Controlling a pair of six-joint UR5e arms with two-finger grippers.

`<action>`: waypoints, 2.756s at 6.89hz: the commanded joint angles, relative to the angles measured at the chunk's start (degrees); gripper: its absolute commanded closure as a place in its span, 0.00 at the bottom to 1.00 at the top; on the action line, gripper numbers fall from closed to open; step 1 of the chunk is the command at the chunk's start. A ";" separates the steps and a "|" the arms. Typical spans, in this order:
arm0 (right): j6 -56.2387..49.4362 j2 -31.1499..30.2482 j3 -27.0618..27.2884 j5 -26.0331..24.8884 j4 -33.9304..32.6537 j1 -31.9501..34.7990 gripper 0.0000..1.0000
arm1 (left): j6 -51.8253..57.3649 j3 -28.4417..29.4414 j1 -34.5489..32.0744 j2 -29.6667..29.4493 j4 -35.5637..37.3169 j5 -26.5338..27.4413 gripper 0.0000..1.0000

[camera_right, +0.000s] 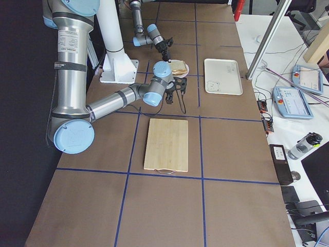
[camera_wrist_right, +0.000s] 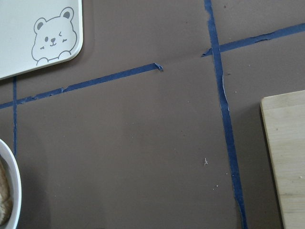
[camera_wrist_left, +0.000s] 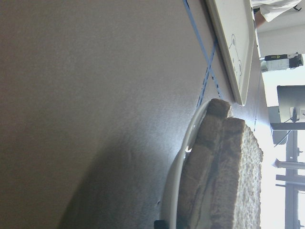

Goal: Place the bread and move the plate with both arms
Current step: 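Slide the plate with the left gripper onto the bear-print tray, then release the plate on the tray with the left gripper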

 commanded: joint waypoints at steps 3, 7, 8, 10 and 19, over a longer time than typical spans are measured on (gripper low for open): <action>-0.06 -4.25 2.84 0.04 0.12 0.70 0.00 | -0.67 8.84 -12.87 -11.94 5.43 -5.94 0.99; -0.06 -6.18 3.46 -0.05 0.12 2.46 0.00 | -8.39 36.11 -23.08 -27.79 8.25 -14.01 0.99; -0.06 -6.27 3.72 -0.05 0.12 2.63 0.00 | -9.36 37.97 -23.36 -27.98 8.27 -14.47 0.99; 0.02 -6.53 3.72 -0.14 0.12 2.63 0.00 | -10.78 40.97 -23.45 -29.91 8.27 -15.26 0.95; 0.02 -7.24 3.63 -0.32 0.12 2.63 0.00 | -10.34 43.44 -21.78 -31.42 8.27 -17.46 0.77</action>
